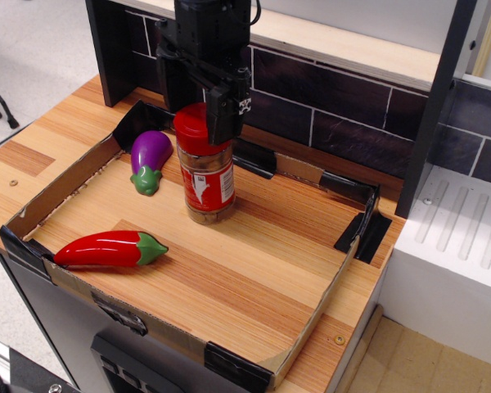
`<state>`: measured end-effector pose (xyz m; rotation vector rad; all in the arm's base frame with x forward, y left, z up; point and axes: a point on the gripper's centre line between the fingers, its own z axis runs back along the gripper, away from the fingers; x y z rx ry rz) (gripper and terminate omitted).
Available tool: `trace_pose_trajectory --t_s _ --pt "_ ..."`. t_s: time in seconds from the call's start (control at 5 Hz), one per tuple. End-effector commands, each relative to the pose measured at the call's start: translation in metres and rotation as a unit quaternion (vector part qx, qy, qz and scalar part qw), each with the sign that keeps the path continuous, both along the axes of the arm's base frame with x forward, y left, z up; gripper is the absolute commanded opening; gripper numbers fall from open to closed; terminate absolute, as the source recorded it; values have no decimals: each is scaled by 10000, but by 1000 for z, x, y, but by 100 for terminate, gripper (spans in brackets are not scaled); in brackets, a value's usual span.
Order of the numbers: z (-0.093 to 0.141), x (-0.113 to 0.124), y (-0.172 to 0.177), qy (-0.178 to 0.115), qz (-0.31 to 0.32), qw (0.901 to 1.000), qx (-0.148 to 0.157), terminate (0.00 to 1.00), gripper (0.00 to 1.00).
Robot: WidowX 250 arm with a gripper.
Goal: Topple basil bottle
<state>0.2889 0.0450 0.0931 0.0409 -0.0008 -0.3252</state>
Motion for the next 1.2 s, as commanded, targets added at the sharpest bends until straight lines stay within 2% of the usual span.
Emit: trace_pose_trajectory --t_s 0.0,0.2,0.4,0.6,0.8,1.0 --pt "1 4 1 -193 -128 9997 10 0 100" --pt "1 0 0 -168 -288 9994 -136 0 100" --pt "6 -7 1 -37 -496 9985 -227 0 0" --pt "24 -12 5 275 -544 9981 12 0 0" --pt "40 -18 9 690 -406 9959 416 0 0" --pt "41 -20 6 626 -416 9931 898 0 0"
